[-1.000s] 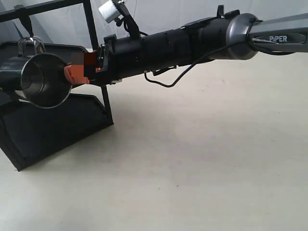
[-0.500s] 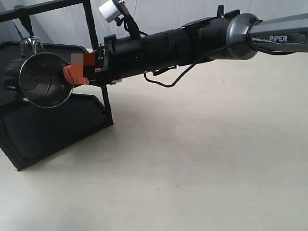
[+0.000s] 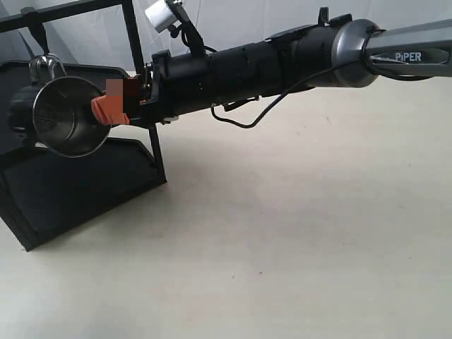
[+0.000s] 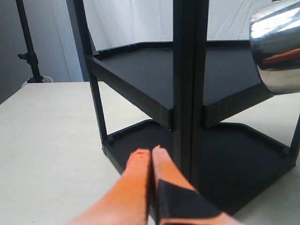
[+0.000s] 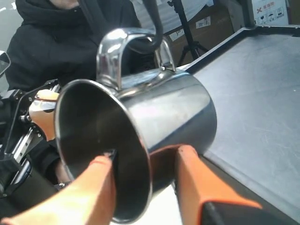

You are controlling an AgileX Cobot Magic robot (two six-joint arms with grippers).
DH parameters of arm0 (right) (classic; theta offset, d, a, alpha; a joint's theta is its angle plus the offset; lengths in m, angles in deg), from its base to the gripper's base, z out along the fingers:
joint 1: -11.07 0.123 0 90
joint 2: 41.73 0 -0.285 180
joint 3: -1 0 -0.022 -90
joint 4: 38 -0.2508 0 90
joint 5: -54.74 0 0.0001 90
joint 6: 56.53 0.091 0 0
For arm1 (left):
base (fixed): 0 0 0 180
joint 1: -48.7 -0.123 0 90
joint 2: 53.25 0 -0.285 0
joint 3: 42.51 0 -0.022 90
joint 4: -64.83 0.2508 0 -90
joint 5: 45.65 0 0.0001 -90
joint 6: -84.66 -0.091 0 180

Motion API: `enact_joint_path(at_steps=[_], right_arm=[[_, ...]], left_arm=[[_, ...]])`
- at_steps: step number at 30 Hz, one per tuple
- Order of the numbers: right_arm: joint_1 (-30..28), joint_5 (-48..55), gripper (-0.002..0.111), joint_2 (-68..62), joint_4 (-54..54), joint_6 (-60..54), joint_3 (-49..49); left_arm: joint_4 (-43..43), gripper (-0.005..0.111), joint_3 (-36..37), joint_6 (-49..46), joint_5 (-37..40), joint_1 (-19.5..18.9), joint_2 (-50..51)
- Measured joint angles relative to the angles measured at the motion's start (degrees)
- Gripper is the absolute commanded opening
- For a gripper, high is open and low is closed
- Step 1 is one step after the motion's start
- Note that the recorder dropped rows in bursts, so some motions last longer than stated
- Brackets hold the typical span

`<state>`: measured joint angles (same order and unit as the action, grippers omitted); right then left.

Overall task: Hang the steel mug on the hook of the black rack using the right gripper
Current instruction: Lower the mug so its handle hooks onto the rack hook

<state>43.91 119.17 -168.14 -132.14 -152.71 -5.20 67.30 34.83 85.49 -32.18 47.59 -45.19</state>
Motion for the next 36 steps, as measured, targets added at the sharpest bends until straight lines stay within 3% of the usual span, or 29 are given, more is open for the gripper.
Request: enact_joint_path(at_steps=[15,20,36], right_arm=[[0.0,0.23,0.04,0.0,0.25,0.83,0.0],[0.0,-0.4,0.05,0.0,0.39,1.8,0.0],[0.0,-1.27,0.05,0.0,2.52,2.76,0.0]], left_arm=[[0.0,0.002,0.0,0.0,0.0,0.0,0.0],[0.0,0.002,0.0,0.0,0.0,0.0,0.0],[0.0,0.002,0.0,0.0,0.0,0.0,0.0]])
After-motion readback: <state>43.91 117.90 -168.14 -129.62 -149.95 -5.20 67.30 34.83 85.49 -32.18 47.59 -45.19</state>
